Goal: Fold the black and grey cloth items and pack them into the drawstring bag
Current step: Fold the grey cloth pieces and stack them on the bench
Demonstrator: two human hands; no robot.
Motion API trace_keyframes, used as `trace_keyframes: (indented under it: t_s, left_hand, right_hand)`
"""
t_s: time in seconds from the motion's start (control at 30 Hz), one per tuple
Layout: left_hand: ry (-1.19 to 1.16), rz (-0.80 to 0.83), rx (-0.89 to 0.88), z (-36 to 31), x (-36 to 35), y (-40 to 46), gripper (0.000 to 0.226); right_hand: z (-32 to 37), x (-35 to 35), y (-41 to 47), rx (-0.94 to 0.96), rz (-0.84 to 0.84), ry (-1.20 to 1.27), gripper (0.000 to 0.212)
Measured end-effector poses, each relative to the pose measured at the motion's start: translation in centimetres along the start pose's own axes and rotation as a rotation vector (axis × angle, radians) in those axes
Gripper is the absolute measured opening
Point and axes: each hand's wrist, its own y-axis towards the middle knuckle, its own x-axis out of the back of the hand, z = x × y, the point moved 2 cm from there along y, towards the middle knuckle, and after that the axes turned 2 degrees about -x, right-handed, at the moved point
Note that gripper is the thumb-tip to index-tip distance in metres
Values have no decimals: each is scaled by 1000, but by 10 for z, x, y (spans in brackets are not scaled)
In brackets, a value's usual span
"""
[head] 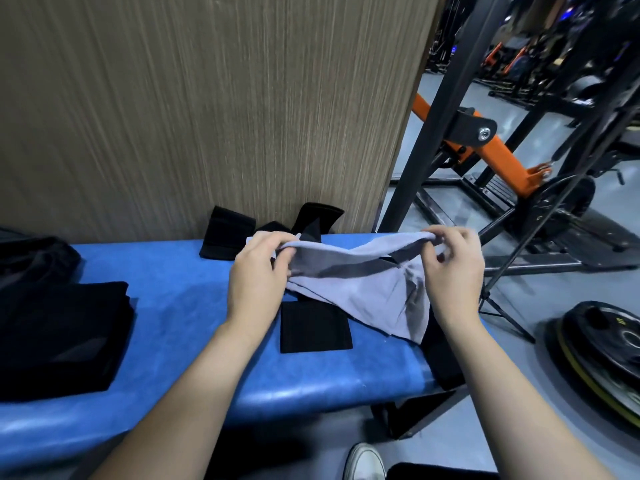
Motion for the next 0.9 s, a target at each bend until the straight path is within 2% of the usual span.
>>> trace_keyframes:
  t_s: [0.1,0.17,0.27,0.37,0.53,0.73,0.9]
  left_hand:
    - [-152,6,50,-4,7,-1,18]
    - [-126,-14,63,-2,13,-2,15]
    - [-69,-60,55,5,28,-3,7]
    - [-64,-113,60,3,46,-5,8]
    - [-264,-107,228,13,79,-17,6]
    - [-252,-12,395,43,120,-46,16]
    - [-336,124,530,61,150,-77,35]
  right_hand:
    - [6,5,-3,-74,69,158,16]
    - [14,7,-9,-152,151,299,19]
    - [30,9,-16,-116,175,360,15]
    - [47,11,-23,-77,175,419,10]
    - [61,-4,-41,-224,351,515,6]
    - [75,-27,-76,-473,631,552,14]
    - [89,-37,-104,-464,711,507,23]
